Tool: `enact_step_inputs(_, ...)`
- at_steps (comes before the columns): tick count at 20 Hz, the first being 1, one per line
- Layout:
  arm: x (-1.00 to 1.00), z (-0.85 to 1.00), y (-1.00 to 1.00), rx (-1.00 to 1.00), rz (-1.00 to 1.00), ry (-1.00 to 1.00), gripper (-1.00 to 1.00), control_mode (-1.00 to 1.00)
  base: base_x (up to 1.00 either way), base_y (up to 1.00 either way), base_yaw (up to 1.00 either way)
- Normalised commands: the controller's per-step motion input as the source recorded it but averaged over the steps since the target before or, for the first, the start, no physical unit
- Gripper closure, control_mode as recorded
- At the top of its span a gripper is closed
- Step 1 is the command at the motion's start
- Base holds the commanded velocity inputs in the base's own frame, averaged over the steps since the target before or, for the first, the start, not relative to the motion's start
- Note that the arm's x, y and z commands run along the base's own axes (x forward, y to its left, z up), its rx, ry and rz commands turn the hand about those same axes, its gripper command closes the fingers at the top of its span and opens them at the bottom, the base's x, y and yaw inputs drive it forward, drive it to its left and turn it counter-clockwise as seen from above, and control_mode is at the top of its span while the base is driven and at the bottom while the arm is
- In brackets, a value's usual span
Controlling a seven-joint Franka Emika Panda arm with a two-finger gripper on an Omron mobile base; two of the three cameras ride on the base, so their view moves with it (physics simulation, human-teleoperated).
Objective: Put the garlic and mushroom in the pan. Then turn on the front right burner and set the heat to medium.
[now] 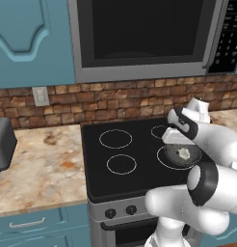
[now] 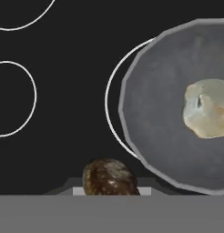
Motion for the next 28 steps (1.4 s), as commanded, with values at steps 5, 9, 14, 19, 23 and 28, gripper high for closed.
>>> enact_step_inputs(5, 0.34, -0.07, -0.36, -0.01, 0.00, 0.02, 1.00, -1.00, 0.00, 0.00, 0.00)
enact_step_inputs(9, 0.47, -0.24, 0.00, -0.02, 0.03, 0.00, 1.00, -1.00, 0.00, 0.00, 0.00)
enact_step_inputs(14, 0.14, -0.37, -0.08, -0.06, 0.02, 0.04, 1.00, -1.00, 0.00, 0.00, 0.00)
enact_step_inputs(19, 0.00, -0.23, -0.18, -0.03, 0.02, 0.03, 1.00, -1.00, 0.00, 0.00, 0.00)
enact_step_inputs(23, 0.09, -0.34, -0.21, -0.03, 0.01, 0.00, 1.00, -1.00, 0.00, 0.00, 0.00)
enact_step_inputs(28, 0.24, -0.31, -0.09, -0.02, 0.04, 0.00, 1.00, -1.00, 0.00, 0.00, 0.00)
